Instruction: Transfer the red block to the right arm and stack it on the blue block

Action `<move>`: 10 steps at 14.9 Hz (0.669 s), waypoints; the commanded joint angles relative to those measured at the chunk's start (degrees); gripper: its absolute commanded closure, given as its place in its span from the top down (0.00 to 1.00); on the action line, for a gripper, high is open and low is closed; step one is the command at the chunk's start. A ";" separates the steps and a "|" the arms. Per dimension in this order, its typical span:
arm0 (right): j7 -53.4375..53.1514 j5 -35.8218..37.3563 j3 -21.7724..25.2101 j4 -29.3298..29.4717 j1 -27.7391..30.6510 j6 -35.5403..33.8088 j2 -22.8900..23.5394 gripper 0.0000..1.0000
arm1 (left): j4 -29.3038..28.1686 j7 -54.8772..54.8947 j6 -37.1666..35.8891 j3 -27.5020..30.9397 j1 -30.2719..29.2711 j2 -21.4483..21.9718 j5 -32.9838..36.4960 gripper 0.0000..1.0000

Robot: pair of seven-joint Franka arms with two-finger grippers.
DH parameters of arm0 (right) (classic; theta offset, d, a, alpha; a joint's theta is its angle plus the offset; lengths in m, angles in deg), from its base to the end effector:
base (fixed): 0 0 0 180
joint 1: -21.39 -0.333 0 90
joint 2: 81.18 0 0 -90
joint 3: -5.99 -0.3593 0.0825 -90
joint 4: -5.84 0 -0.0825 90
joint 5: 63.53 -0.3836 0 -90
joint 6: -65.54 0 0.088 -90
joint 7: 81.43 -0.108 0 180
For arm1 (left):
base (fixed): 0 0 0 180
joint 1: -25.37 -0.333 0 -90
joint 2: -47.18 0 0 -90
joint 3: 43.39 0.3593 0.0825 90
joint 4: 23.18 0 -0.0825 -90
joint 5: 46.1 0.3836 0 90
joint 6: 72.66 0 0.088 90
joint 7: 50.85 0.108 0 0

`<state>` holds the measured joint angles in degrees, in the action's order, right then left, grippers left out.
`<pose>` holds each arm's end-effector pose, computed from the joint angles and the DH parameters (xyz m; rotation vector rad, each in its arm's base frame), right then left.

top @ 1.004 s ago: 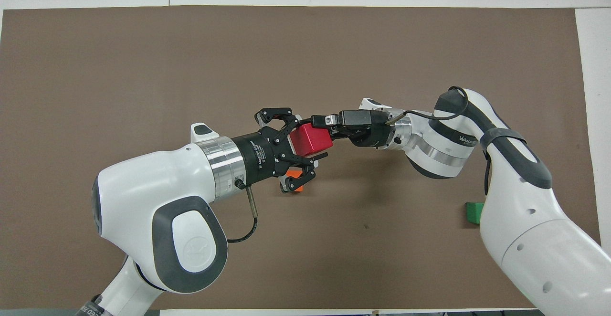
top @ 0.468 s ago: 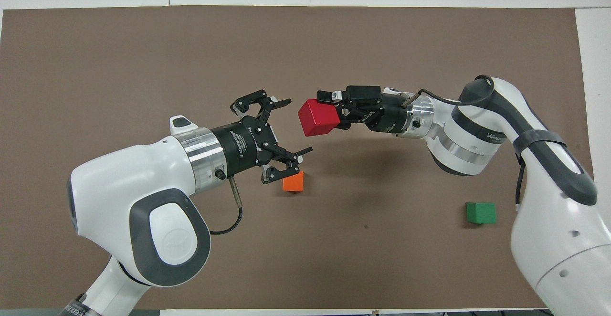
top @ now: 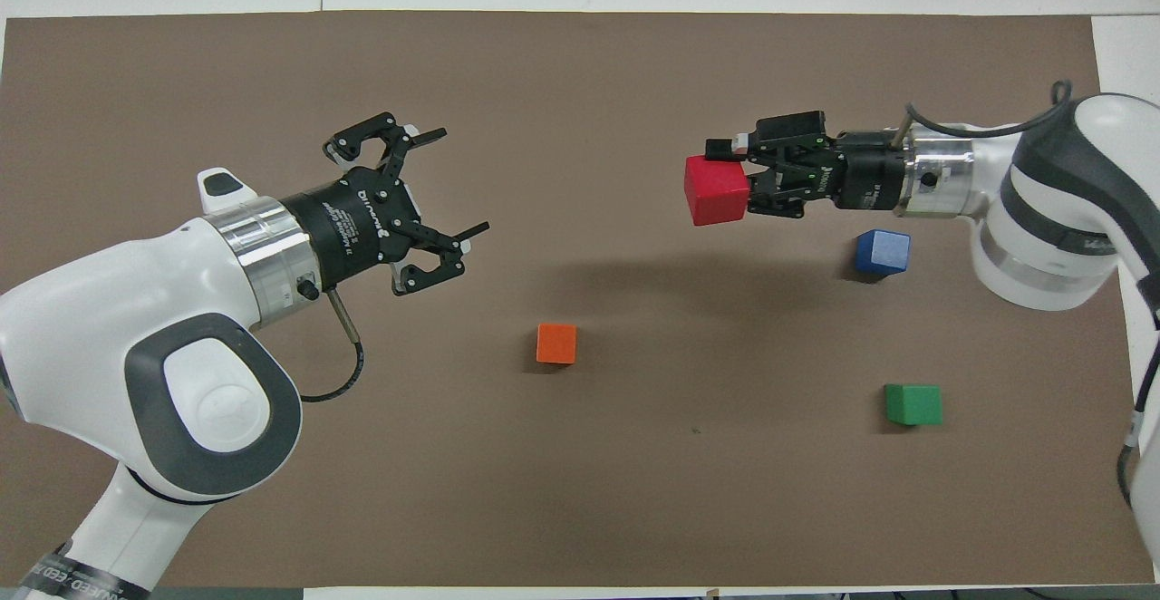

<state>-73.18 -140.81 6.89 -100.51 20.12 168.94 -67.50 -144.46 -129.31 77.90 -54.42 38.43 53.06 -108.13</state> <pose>0.6244 0.0874 0.4703 -1.8408 0.4018 0.1694 0.5148 -0.2116 0.5592 1.4201 1.7076 -0.3081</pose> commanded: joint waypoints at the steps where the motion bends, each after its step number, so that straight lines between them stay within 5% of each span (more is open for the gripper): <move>1: -9.80 17.44 -0.37 4.99 4.32 0.58 -2.42 0.00 | 1.31 3.58 -0.80 -0.49 -5.40 -3.06 8.28 1.00; 6: -15.35 49.00 -0.28 7.03 6.45 0.83 -2.25 0.00 | 8.68 9.80 -14.04 -0.40 -13.84 -7.11 39.83 1.00; 10: -18.27 71.86 -0.37 5.71 5.92 4.88 -2.25 0.00 | 12.72 27.46 -26.33 -0.23 -18.93 -7.56 49.35 1.00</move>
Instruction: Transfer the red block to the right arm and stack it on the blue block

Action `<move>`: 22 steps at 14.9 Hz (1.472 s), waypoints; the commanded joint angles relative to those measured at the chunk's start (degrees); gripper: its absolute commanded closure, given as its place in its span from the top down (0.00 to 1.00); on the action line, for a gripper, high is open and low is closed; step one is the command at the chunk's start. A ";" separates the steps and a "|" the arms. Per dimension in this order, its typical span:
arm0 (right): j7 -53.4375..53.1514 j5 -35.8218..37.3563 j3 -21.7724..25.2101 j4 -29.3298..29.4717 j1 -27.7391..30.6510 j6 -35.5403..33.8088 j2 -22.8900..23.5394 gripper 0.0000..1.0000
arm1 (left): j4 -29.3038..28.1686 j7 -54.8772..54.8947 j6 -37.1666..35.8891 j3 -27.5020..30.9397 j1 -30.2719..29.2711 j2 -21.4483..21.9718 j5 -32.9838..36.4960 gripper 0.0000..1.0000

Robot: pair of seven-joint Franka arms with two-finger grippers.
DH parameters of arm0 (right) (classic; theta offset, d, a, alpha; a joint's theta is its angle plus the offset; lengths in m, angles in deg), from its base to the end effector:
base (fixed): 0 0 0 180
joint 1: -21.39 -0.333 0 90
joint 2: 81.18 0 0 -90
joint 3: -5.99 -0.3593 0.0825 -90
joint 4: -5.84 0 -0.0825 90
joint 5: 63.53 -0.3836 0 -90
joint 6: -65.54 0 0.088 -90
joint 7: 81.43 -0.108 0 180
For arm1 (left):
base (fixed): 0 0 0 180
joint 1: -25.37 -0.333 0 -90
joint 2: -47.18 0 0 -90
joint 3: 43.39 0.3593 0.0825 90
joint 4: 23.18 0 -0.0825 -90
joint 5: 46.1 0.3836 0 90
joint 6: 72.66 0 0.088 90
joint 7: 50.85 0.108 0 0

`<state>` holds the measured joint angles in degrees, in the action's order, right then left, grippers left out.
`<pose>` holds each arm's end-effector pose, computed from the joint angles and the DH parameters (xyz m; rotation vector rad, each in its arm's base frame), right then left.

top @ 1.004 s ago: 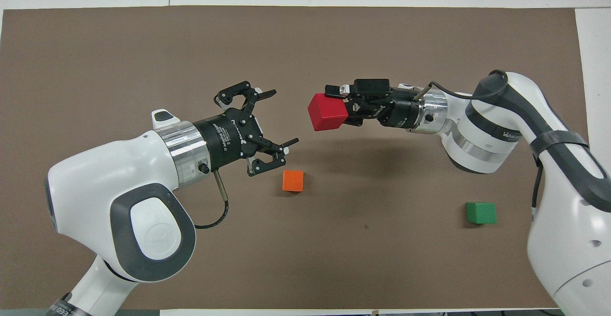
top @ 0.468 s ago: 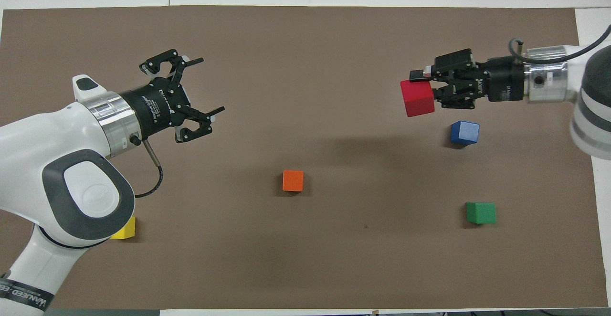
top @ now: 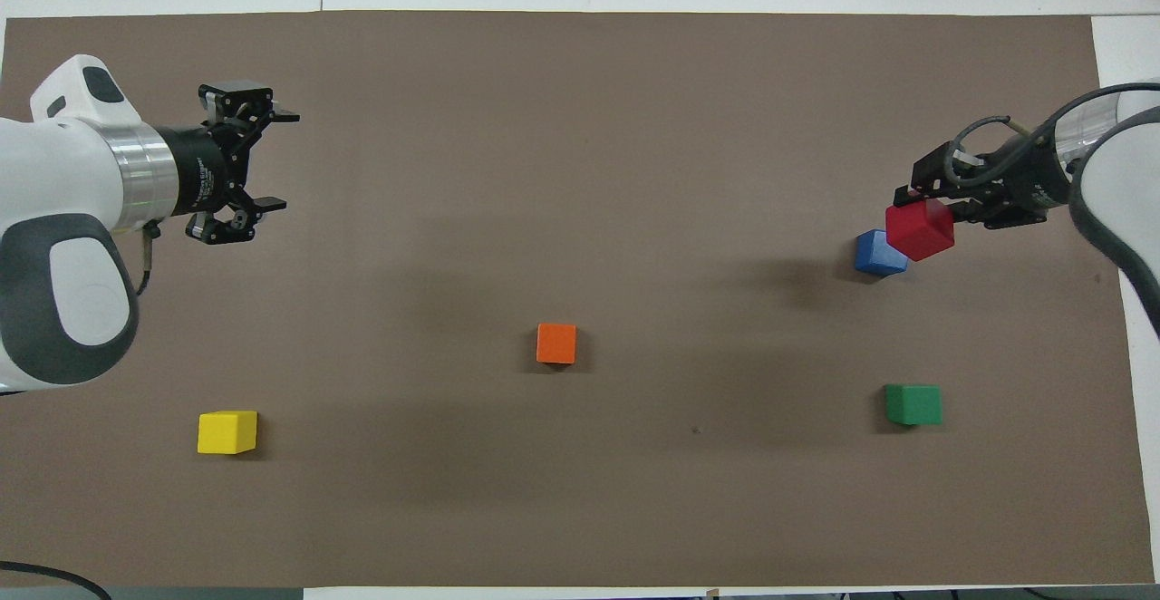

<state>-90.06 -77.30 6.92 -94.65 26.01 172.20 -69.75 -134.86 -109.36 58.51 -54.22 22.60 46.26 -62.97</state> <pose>0.6163 -0.0405 0.4886 -2.8782 0.4750 0.1425 0.5855 -0.0891 0.5464 2.3846 1.3644 0.1803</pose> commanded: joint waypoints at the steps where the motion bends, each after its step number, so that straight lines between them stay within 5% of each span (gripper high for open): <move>1: -1.04 11.37 -0.49 -0.15 0.38 2.05 0.00 0.00 | 3.82 12.15 -11.77 -0.51 -4.78 -0.75 6.22 1.00; 4: -2.00 12.54 -0.49 -1.37 -0.49 8.27 0.00 0.00 | 3.92 30.34 -20.06 -0.43 -5.32 0.21 11.31 1.00; 10: -4.02 16.41 -0.49 -10.24 -2.34 26.39 -1.32 0.00 | 4.18 48.71 -30.35 -0.78 -4.27 3.20 19.94 1.00; 14: -6.22 17.98 -0.49 -14.03 -4.45 27.02 -2.99 0.00 | 3.57 54.38 -36.16 -0.78 -5.05 5.48 20.21 1.00; 19: -6.40 19.48 -0.49 -17.81 -4.45 28.77 -3.70 0.00 | 3.30 53.94 -35.03 -0.26 -1.91 5.40 19.95 1.00; 22: -8.77 19.57 -0.49 -18.25 -3.84 28.07 -3.34 0.00 | 9.26 53.94 -36.76 3.00 -0.84 0.32 17.41 1.00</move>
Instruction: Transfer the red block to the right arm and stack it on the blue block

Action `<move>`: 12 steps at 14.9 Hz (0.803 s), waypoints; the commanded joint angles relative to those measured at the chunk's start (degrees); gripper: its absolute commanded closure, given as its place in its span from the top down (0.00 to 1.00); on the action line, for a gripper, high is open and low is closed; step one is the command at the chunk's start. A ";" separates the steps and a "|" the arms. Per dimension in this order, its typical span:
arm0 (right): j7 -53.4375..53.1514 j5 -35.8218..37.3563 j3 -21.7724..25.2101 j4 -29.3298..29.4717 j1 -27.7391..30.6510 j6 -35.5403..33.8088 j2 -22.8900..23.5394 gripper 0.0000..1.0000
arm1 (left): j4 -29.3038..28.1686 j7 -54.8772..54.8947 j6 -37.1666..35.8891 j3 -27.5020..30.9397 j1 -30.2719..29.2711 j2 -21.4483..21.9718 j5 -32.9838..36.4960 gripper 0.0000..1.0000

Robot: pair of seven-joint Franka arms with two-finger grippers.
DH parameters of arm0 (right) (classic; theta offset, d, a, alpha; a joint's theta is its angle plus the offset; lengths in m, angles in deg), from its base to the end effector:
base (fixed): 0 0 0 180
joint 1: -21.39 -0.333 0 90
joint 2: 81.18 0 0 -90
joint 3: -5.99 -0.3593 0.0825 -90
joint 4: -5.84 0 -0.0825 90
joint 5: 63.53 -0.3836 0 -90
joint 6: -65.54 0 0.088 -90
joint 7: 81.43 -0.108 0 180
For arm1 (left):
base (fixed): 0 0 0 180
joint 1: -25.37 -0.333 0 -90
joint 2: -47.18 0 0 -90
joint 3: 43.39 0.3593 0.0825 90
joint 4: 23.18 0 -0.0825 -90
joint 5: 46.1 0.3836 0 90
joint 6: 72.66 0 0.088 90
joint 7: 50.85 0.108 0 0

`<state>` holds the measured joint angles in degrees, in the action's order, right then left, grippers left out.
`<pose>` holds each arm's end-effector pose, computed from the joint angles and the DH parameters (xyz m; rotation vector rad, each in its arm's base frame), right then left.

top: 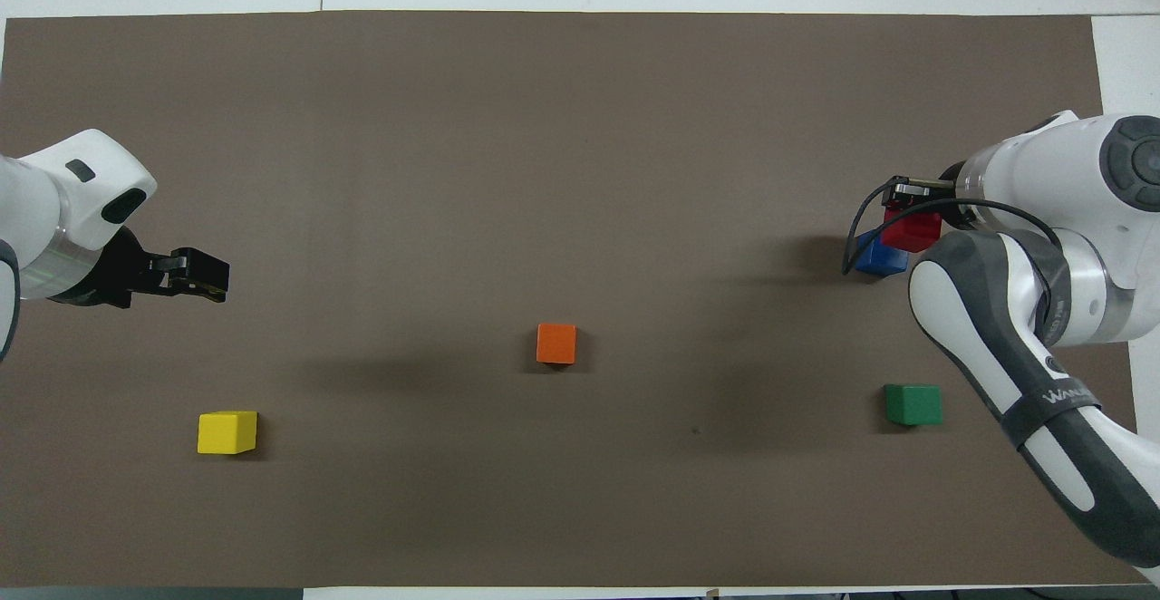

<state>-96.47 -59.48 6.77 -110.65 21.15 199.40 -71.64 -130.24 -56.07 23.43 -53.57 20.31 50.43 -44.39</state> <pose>0.6015 -0.0066 0.4198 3.0752 -0.3491 0.2211 0.5251 -0.0463 0.5657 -3.0835 0.0038 0.2032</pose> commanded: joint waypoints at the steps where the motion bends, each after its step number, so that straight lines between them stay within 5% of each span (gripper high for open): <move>1: -2.36 1.75 -0.25 -2.60 1.20 0.61 -1.54 0.00 | 5.10 0.65 -2.48 2.18 2.06 -4.12 -1.19 1.00; 12: -2.80 1.75 -0.34 -4.28 0.77 1.13 -1.72 0.00 | 3.96 0.56 1.12 4.99 4.62 -2.28 -1.63 1.00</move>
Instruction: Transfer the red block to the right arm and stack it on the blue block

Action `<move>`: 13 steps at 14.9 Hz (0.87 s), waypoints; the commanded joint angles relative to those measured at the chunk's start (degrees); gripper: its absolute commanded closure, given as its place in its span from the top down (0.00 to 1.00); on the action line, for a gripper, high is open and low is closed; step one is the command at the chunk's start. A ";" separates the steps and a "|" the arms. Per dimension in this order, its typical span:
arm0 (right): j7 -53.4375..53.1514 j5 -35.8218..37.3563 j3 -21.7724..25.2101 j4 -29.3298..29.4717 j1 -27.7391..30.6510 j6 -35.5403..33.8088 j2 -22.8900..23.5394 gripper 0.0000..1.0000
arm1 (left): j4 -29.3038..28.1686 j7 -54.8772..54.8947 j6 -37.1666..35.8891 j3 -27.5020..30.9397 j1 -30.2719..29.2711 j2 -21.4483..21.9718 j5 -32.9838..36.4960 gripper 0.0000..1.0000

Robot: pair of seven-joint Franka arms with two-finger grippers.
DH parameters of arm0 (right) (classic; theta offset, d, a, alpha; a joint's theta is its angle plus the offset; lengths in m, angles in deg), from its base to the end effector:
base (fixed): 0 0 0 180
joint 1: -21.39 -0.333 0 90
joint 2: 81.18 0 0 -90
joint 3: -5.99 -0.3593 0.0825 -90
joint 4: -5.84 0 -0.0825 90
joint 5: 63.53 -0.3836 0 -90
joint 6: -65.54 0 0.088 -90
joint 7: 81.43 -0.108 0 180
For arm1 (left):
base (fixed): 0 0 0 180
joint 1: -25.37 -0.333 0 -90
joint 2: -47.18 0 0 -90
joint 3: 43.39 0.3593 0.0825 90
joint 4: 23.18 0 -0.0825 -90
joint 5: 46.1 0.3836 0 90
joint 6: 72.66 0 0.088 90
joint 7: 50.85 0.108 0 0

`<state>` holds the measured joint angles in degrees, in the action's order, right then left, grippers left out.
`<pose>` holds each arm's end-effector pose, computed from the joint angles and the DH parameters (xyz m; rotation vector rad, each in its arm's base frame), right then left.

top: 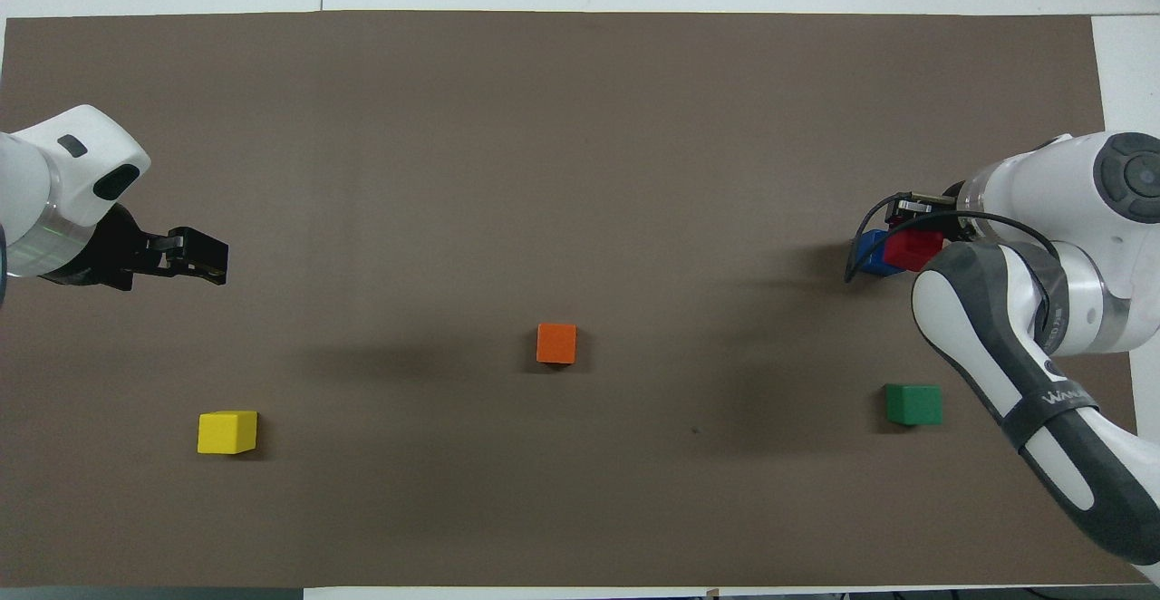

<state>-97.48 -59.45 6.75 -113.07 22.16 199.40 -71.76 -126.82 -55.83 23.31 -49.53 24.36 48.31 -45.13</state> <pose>0.5901 -0.0167 0.4018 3.0683 -0.4006 0.1591 0.5408 -0.0474 0.5739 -3.1079 0.0081 0.1745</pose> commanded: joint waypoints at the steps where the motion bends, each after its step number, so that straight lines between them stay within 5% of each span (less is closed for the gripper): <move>1: -1.79 1.72 -0.32 -1.77 -0.24 1.40 -1.34 0.00 | 0.80 0.41 1.50 0.78 0.74 -0.43 -0.80 1.00; 13: -0.82 1.72 -0.32 -1.68 -0.33 2.19 -0.64 0.00 | 0.80 0.15 1.94 1.30 0.83 0.54 -0.80 1.00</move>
<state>-97.48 -59.45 6.73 -113.37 21.62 199.58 -71.72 -126.25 -55.84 25.05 -49.25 24.78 48.31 -45.27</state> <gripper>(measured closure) 0.441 0.000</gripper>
